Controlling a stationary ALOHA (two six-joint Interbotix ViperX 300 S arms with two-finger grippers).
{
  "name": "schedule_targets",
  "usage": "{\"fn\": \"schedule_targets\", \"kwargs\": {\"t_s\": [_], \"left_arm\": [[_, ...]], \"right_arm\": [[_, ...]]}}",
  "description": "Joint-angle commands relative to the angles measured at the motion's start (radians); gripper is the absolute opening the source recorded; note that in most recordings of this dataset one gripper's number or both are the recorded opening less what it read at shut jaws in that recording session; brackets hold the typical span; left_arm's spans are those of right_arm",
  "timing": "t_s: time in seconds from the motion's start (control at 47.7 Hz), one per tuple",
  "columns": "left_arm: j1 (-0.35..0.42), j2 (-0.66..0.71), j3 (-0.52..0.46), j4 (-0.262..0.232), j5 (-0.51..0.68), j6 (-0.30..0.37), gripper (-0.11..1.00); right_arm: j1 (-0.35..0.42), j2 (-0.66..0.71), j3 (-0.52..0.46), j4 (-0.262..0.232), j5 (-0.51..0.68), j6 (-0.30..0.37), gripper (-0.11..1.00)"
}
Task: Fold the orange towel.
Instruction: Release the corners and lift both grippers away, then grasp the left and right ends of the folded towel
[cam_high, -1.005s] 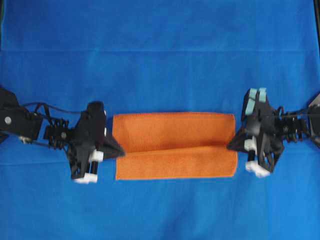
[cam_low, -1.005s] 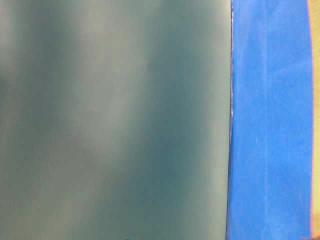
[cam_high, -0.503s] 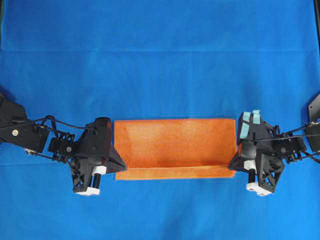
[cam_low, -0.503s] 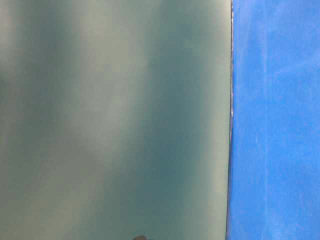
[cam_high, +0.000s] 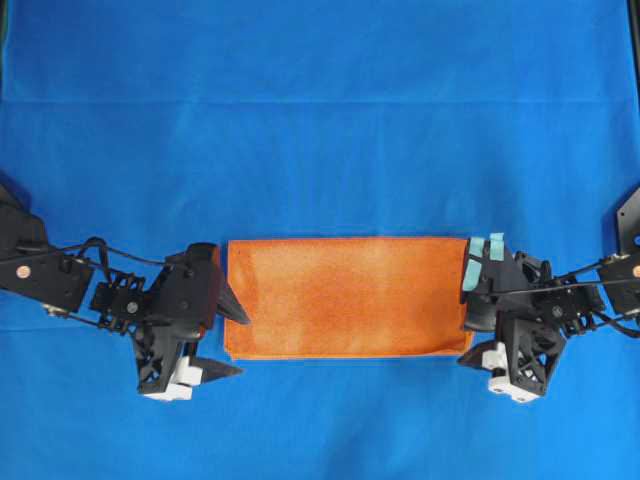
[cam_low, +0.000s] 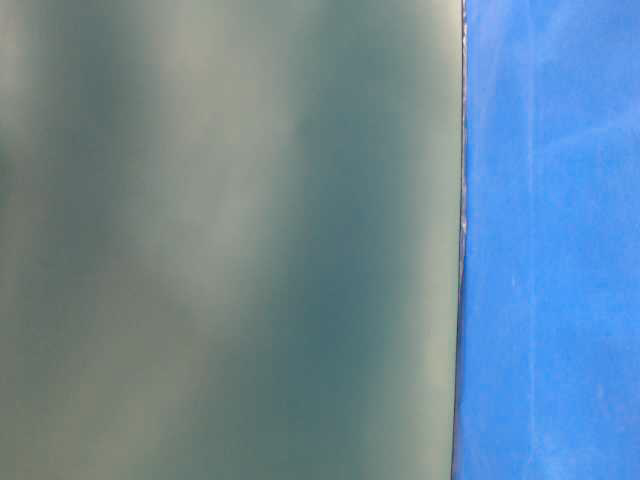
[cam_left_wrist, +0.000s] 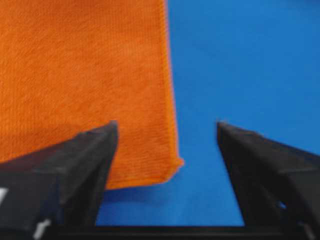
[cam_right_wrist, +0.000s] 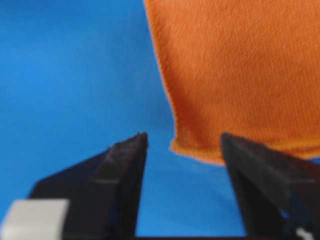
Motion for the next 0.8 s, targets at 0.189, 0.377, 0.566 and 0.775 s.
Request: {"fn": "schedule_targets", "kwargs": {"t_s": [0.189,0.377,0.566,0.775], "left_arm": [[0.075,-0.089,-0.002,0.005,0.008,0.060,0.69],[0.204,-0.089,-0.005,0.005,0.034,0.127,0.69],[0.322,-0.060,0.008,0.005,0.054,0.161,0.69],[0.341,-0.003,0.003,0.005,0.054,0.163,0.69]], "right_arm": [[-0.100,-0.087,0.000,-0.086,0.064,-0.002,0.54],[-0.244,-0.112,0.021,-0.176,0.104,-0.002,0.54],[-0.331,-0.109,0.023,-0.258,0.135,-0.002,0.54],[-0.380,-0.064,0.023,-0.299,0.130,-0.002,0.54]]}}
